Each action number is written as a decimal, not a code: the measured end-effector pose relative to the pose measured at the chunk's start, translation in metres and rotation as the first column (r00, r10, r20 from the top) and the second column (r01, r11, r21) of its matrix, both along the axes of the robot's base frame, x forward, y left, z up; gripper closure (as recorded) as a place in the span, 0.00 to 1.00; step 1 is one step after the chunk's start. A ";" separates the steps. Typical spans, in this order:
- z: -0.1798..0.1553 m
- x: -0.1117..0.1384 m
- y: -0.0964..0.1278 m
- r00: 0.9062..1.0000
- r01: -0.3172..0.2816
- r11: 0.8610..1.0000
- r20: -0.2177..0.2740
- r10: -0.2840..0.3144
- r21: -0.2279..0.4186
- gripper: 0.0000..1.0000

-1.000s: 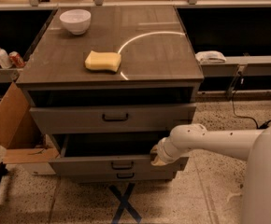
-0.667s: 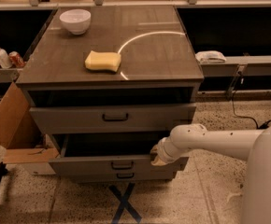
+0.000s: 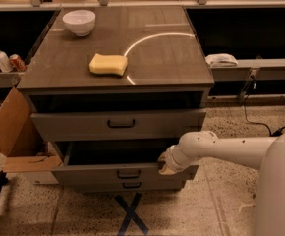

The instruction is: Open middle drawer

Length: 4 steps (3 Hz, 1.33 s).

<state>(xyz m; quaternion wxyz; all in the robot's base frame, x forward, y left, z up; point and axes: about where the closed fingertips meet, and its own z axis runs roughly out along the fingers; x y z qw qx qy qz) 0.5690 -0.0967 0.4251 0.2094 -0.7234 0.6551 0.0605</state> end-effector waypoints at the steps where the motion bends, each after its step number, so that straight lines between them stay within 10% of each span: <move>1: 0.000 0.000 0.000 1.000 0.000 1.000 0.000 0.000 0.000 0.11; 4: -0.002 -0.001 0.008 1.000 -0.023 0.998 -0.002 0.023 0.065 0.00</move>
Offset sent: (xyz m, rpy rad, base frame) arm 0.0000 0.0000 0.0000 0.0000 0.0000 0.0000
